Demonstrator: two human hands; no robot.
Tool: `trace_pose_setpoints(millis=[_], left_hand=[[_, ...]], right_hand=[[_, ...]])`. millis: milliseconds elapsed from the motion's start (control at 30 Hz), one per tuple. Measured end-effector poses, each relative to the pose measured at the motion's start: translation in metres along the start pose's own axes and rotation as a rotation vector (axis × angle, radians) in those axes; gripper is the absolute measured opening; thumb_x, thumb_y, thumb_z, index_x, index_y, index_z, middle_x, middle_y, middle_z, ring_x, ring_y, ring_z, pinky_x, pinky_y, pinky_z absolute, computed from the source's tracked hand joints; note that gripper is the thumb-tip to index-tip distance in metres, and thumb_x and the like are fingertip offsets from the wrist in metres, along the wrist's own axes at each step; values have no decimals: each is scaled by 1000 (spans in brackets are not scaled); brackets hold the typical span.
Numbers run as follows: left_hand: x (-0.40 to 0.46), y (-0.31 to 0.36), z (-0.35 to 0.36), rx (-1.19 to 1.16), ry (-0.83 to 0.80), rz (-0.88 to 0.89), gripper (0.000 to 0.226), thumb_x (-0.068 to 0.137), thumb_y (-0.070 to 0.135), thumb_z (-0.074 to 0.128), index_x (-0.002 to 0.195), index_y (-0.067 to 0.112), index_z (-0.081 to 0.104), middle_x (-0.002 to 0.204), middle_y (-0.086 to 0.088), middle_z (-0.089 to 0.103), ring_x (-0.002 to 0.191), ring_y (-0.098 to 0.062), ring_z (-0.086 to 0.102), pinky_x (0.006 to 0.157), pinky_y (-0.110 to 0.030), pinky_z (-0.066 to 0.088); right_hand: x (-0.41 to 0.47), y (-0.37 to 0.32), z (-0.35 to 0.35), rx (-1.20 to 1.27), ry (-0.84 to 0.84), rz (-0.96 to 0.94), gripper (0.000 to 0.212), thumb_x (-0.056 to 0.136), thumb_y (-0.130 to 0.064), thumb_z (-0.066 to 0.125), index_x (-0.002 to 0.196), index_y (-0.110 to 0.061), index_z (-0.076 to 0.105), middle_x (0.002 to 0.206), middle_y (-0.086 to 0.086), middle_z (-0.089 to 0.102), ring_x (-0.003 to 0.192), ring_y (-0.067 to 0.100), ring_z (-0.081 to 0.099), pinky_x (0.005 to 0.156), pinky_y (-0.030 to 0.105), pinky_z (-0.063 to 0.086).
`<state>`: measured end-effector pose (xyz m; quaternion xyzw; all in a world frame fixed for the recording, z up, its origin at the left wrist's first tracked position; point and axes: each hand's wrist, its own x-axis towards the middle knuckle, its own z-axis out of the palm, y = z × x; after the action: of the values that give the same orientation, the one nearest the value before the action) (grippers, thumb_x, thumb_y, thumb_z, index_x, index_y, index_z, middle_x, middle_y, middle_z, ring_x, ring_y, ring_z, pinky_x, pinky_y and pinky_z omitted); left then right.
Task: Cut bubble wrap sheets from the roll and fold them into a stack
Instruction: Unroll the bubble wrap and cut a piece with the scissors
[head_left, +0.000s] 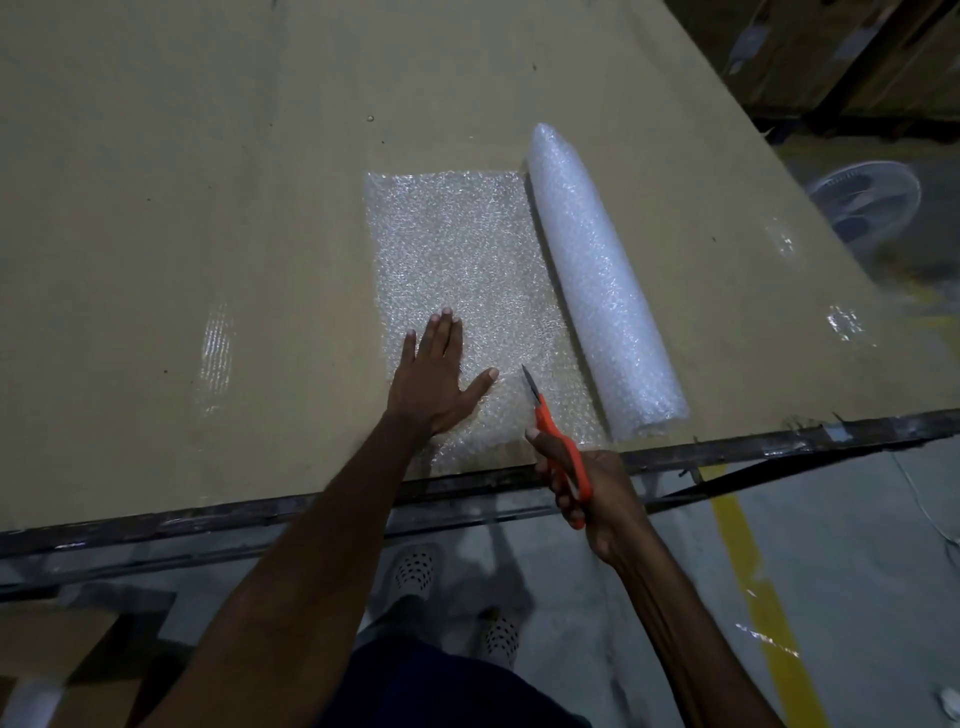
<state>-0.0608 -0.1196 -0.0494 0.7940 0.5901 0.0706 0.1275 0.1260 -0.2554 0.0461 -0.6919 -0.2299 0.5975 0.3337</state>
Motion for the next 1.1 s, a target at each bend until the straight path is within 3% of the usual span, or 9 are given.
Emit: trace_pose_setpoints(millis=[700,1100], left_hand=[[-1,1,0,-11,-5,-5,95,95,75,15,159,7,-1,168,-9,-8,154,-20,-10,124,-48,-5],[-2,2,-6,-44,-22,4,119,80,91,26,159,8,-4,167,-8,-12,153,-19,-15,123,-48,-8]], right_hand=[[0,-4,3,6,10,15,46,75,-45,85,81,-3,67,51,1,48,39,10,37,37,19,22],[4,-10,9,13,27,7,46,75,-44,85,82,-2,68,51,1,44,39,10,33,38,19,19]])
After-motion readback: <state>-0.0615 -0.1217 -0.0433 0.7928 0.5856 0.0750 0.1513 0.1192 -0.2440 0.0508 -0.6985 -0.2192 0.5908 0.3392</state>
